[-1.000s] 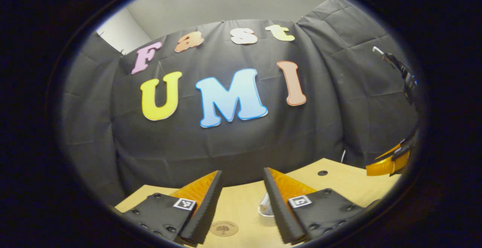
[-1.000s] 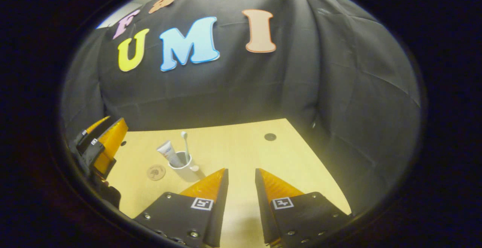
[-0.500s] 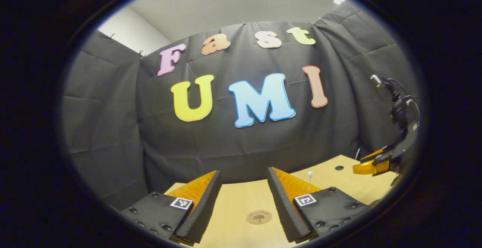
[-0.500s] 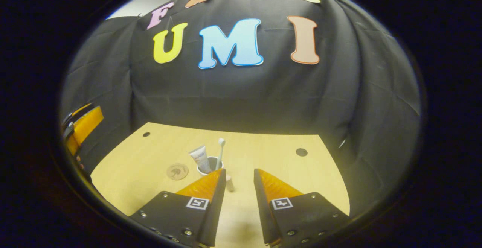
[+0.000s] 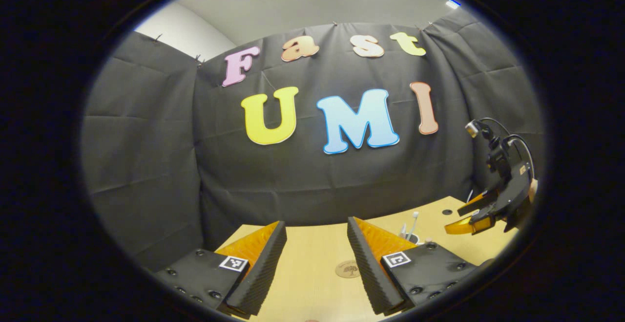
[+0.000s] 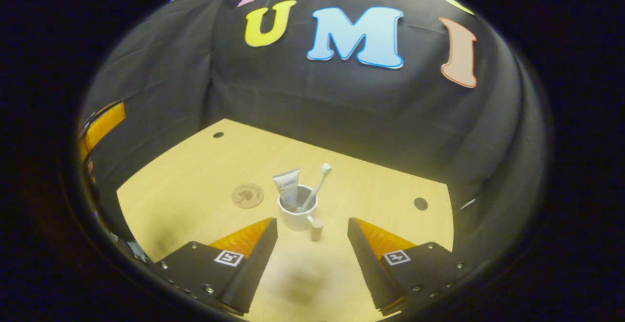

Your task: Put the toothbrush and toothpaste on the desktop into the cup, then pick up the cup and place it on the coaster on the desktop.

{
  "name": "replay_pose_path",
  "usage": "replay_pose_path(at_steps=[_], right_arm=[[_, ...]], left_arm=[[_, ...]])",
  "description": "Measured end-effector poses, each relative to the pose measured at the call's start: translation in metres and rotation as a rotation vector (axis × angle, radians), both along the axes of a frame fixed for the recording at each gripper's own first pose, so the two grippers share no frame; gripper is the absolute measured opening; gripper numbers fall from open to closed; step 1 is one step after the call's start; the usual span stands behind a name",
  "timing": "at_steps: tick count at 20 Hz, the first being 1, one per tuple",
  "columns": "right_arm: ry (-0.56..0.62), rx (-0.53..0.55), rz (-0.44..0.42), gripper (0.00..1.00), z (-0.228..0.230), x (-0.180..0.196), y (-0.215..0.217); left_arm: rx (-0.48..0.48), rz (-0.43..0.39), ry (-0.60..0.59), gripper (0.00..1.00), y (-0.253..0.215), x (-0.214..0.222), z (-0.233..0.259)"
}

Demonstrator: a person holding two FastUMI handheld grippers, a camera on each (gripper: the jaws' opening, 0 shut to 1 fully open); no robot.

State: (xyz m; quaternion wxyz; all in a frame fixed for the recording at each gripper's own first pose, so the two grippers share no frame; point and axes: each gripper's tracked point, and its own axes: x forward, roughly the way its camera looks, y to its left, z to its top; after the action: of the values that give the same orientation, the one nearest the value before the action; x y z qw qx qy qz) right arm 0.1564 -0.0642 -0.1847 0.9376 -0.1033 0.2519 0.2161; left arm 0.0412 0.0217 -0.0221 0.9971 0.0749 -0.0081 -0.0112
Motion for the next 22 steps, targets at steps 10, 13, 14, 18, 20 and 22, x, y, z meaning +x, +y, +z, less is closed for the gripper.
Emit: replay_pose_path(at_steps=[10, 13, 14, 18, 20, 22], right_arm=[[0.092, -0.183, 0.193, 0.85, -0.023, 0.038, 0.01], [0.153, -0.227, 0.247, 0.84, -0.038, 0.045, 0.01], [0.168, -0.244, 0.265, 0.84, -0.045, 0.046, 0.01], [0.234, -0.298, 0.311, 0.84, -0.066, 0.062, 0.012], [0.254, -0.302, 0.323, 0.83, -0.07, 0.071, 0.013], [0.289, -0.298, 0.327, 0.78, -0.078, 0.079, 0.018]], left_arm=[[-0.06, 0.024, 0.068, 0.85, 0.01, -0.009, -0.018], [-0.062, 0.049, 0.084, 0.85, 0.016, -0.01, -0.024], [-0.065, 0.06, 0.089, 0.81, 0.019, -0.01, -0.026], [-0.071, 0.108, 0.122, 0.85, 0.027, -0.014, -0.039], [-0.074, 0.133, 0.137, 0.85, 0.032, -0.015, -0.042], [-0.072, 0.16, 0.146, 0.85, 0.04, -0.014, -0.047]])
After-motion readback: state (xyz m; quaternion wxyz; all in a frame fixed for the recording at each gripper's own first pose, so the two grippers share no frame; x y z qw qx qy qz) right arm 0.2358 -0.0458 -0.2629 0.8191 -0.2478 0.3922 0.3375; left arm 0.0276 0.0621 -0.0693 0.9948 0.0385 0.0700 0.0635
